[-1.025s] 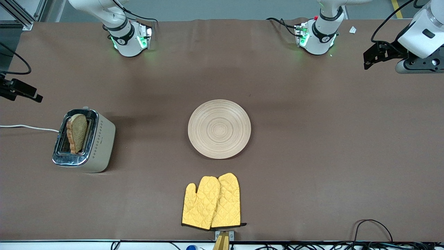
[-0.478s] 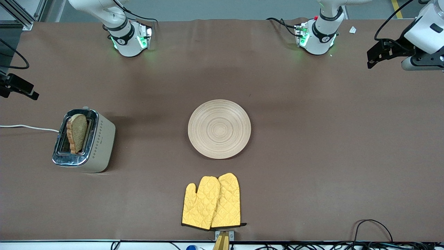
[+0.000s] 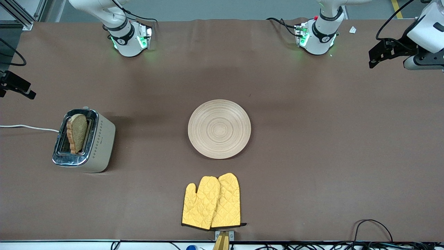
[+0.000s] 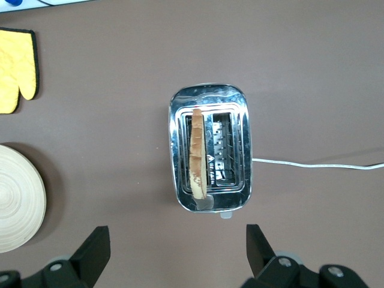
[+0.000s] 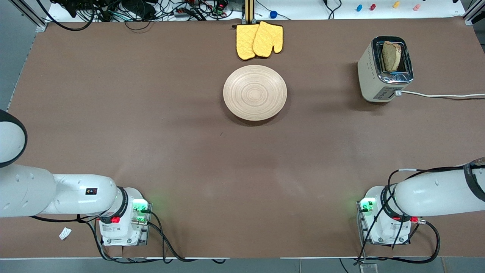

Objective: Move plate and put bread in toaster

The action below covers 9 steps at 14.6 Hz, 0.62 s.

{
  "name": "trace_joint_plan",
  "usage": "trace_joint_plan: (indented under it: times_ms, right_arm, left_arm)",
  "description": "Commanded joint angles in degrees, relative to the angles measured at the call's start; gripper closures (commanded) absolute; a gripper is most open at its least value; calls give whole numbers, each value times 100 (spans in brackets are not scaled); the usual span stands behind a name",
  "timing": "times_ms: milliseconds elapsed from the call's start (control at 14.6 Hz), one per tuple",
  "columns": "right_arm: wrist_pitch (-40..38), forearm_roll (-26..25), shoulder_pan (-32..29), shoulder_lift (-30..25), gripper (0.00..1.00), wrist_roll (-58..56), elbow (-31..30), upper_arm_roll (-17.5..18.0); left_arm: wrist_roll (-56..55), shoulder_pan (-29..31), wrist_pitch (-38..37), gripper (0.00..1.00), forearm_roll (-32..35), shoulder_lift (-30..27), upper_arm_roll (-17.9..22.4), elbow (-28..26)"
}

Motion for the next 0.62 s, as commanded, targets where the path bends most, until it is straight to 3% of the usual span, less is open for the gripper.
trace_joint_plan:
  times_ms: [0,547]
  right_arm:
    - [-69,-45,-1468,18,0,94,70,1502]
    - [-78,-89,-1542,18,0,41,70,1540]
  left_arm:
    - [-10,12,-135,0,-31,59,-6,150]
    - [112,21,-126,0,-84,59,-6,150]
